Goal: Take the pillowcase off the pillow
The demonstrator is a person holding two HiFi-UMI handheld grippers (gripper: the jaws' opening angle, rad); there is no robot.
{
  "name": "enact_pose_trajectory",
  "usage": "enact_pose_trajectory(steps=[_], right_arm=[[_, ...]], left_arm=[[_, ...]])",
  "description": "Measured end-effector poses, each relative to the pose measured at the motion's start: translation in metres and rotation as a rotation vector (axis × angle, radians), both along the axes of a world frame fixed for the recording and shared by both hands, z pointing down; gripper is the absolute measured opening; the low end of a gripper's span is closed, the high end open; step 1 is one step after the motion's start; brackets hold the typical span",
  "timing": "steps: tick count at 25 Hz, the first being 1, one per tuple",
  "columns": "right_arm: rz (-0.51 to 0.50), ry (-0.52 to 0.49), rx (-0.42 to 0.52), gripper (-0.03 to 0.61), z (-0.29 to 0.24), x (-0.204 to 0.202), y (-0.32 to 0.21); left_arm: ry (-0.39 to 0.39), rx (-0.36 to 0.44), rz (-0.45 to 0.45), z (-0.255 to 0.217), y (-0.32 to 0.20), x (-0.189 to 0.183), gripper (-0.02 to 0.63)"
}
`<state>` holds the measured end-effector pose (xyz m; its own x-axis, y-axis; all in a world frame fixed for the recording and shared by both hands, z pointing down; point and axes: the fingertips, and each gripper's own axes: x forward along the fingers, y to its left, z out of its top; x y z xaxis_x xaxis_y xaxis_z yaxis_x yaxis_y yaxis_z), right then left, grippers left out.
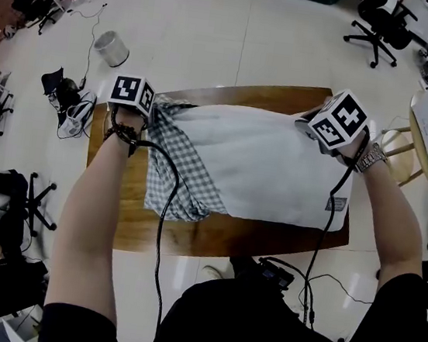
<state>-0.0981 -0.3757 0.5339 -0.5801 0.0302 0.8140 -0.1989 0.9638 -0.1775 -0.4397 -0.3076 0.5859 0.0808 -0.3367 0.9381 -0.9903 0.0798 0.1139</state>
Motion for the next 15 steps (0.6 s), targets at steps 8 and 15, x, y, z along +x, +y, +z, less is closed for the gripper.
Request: enact_pose_trajectory(steps=[8,15], right_arm=[[0.040,0.003,0.025,0.014,0.008,-0.005,-0.014],[0.017,0.003,0.044,0.023,0.030,-0.012,-0.013]], left_arm=[[0.013,0.017,-0.010,0.005,0.009,-0.015,0.021],[-0.003,0.104,0.079,0.004,0.001,0.014,0.034]])
